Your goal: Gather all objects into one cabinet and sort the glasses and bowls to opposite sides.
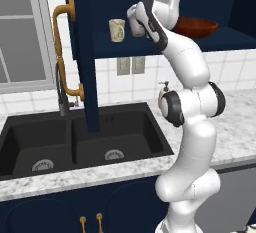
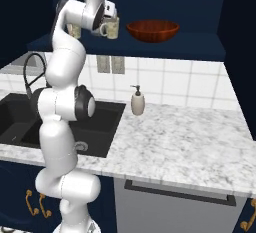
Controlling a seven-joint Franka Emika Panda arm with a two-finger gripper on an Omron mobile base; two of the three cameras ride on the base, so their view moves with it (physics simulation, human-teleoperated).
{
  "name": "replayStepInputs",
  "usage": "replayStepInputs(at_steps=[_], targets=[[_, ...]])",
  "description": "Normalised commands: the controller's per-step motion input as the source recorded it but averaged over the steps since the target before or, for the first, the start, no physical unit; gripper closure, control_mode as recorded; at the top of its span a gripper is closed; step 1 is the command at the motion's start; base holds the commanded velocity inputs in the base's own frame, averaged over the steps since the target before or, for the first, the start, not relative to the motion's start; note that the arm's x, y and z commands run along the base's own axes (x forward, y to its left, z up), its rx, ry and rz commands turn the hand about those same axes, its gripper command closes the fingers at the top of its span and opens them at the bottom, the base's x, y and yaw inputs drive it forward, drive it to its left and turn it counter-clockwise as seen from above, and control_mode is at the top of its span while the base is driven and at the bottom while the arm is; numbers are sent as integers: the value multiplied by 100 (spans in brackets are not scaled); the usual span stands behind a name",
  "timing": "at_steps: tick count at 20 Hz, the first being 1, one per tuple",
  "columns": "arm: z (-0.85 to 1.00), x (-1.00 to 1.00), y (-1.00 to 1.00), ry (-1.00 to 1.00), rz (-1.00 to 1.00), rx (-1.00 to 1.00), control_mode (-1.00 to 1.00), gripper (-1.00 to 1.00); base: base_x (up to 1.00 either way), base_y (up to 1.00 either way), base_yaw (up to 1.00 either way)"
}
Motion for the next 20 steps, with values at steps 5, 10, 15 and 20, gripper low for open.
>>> replayStepInputs(at_steps=[5, 10, 15, 20], targets=[[-2, -46, 1, -1, 0, 0, -100, 100, 0, 0, 0], [-24, -69, 3, -1, -1, 0, -100, 100, 0, 0, 0], [-100, -16, 0, 11, -1, 0, -100, 100, 0, 0, 0], [-42, 5, 1, -6, 0, -1, -100, 100, 0, 0, 0]])
